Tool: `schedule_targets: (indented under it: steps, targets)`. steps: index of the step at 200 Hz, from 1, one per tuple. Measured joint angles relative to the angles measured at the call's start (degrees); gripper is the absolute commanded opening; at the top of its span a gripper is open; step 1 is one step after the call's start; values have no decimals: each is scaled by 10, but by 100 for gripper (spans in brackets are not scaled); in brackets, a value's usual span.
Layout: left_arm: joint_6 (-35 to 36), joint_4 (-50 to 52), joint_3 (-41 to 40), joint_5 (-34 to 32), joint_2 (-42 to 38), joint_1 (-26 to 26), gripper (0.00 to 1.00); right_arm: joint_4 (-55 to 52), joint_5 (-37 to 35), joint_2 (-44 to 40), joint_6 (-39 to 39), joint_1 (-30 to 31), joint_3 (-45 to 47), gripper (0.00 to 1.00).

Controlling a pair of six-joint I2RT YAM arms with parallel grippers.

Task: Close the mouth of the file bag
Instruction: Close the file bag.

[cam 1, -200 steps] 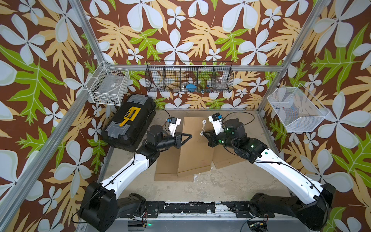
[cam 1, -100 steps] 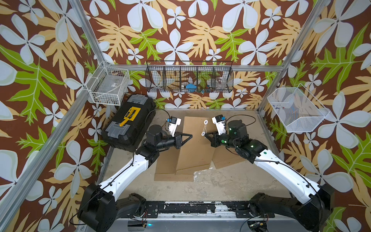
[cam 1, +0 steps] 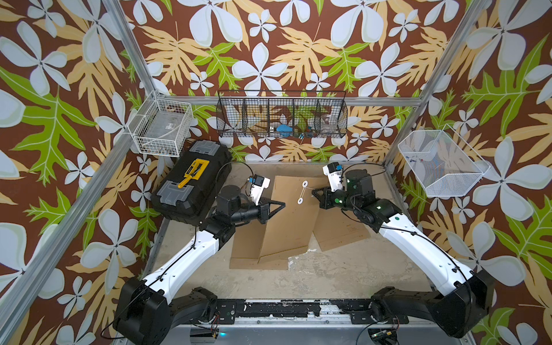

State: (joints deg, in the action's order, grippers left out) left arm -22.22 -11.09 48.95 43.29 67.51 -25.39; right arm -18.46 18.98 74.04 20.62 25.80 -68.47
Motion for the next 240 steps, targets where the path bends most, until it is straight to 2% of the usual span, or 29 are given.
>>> schedule_targets:
  steps: [33, 81, 117, 189, 240]
  targets:
    - [45, 43, 18, -14, 2, 0, 0, -29, -14, 14, -16, -3, -39, 0]
    - [73, 58, 24, -14, 9, 1, 0, -59, -23, 43, -28, -2, -98, 0]
    - [79, 61, 24, -14, 11, 1, 0, -80, -14, 64, -28, 2, -136, 0]
    - [78, 63, 28, -15, 21, 1, 0, -99, -11, 90, -15, 60, -188, 0]
    - [76, 63, 28, -16, 23, 1, 0, -85, 27, 92, 5, 72, -172, 0]
